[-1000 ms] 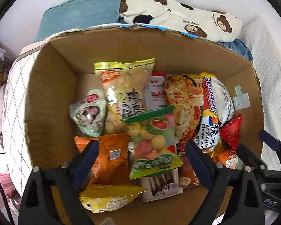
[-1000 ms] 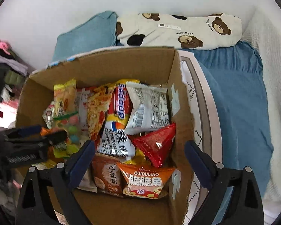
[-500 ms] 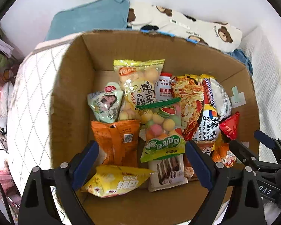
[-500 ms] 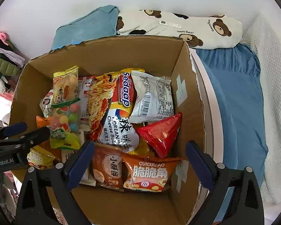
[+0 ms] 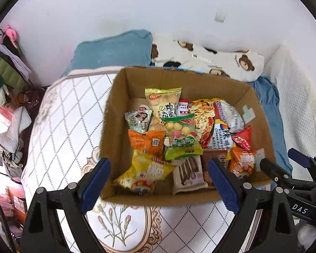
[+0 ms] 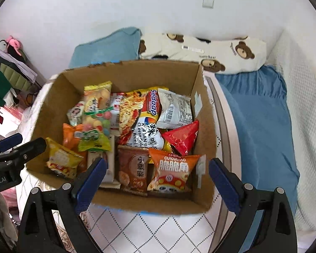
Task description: Organize snacks
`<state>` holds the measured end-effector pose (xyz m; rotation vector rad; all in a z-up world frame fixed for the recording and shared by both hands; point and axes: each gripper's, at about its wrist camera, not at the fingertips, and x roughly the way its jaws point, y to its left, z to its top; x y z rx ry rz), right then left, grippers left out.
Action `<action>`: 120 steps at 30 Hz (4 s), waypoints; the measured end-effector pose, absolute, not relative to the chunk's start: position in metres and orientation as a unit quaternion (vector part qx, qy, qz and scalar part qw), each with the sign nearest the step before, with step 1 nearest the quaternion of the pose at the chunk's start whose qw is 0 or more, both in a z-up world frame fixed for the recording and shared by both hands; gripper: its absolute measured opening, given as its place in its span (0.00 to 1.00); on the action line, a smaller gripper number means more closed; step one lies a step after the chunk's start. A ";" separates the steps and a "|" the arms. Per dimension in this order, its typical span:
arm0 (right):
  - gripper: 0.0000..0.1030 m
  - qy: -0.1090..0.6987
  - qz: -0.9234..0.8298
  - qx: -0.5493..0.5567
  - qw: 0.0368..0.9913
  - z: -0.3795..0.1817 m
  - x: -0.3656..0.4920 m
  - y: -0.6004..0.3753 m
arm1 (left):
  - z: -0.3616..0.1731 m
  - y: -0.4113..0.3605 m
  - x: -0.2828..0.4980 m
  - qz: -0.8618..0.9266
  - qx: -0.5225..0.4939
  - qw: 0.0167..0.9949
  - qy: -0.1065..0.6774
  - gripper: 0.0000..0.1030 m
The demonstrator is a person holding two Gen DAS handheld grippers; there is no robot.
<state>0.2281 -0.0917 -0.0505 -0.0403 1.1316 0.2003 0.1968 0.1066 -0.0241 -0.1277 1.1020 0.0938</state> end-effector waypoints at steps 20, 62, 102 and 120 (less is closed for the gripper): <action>0.99 0.386 0.108 -0.013 0.916 0.076 0.054 -0.111 | 0.079 0.076 0.046 0.061 -0.023 0.917 0.393 0.91; 1.00 0.357 0.061 0.007 0.932 0.060 0.061 -0.132 | 0.040 0.073 0.081 0.085 -0.019 0.907 0.413 1.00; 1.00 0.376 0.055 0.000 0.925 0.029 0.096 -0.131 | 0.023 0.074 0.106 0.086 -0.023 0.901 0.424 1.00; 1.00 0.375 0.057 0.000 0.925 0.031 0.095 -0.132 | 0.029 0.075 0.102 0.084 -0.025 0.905 0.417 1.00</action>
